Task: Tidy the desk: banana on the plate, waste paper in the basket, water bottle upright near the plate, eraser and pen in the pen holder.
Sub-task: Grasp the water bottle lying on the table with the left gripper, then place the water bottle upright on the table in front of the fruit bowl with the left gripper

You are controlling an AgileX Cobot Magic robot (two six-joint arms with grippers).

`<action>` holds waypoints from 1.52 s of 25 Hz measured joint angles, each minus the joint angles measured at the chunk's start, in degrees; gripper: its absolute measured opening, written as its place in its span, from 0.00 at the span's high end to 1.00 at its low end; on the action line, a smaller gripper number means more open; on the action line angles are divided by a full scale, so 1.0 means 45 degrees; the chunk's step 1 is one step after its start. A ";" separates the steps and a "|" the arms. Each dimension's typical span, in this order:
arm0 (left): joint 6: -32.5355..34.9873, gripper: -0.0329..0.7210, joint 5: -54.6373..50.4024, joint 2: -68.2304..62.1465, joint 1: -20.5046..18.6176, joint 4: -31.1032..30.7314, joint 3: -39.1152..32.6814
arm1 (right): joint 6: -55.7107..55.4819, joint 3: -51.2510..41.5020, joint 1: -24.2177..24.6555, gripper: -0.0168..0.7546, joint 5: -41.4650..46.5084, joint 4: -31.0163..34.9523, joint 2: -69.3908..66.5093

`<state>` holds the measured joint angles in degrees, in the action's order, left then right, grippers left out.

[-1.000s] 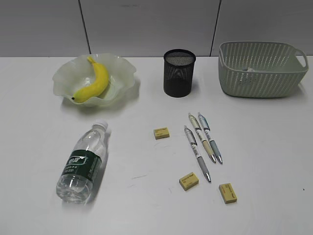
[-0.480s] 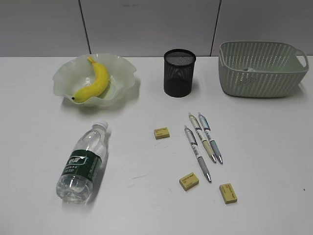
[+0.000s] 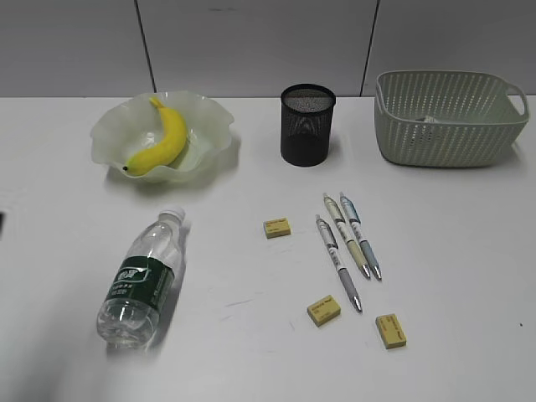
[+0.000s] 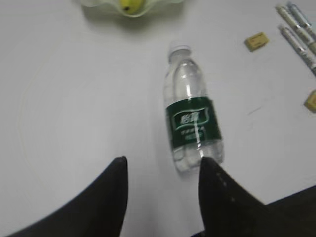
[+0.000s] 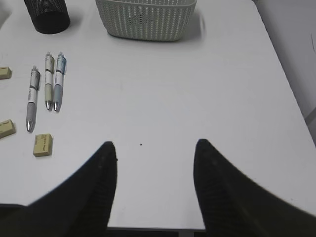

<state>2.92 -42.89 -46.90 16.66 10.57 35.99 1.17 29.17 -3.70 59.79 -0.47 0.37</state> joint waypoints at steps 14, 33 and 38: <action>0.0641 0.36 0.1509 -1.1803 0.2087 0.1122 0.5641 | 0.0000 0.0000 0.0000 0.46 0.0000 -0.0015 0.0009; -0.1292 0.52 0.1539 -1.4300 0.2116 -0.0541 0.6349 | 0.0000 0.0000 0.0000 0.50 -0.0028 -0.0015 0.0009; -0.1292 0.52 0.1720 -1.4227 0.2127 -0.0699 0.6349 | 0.0000 0.0000 0.0000 0.51 -0.0028 -0.0015 0.0009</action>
<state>-2.90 -35.15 -110.92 26.23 7.42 64.56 1.17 29.17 -3.70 59.66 -0.54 0.41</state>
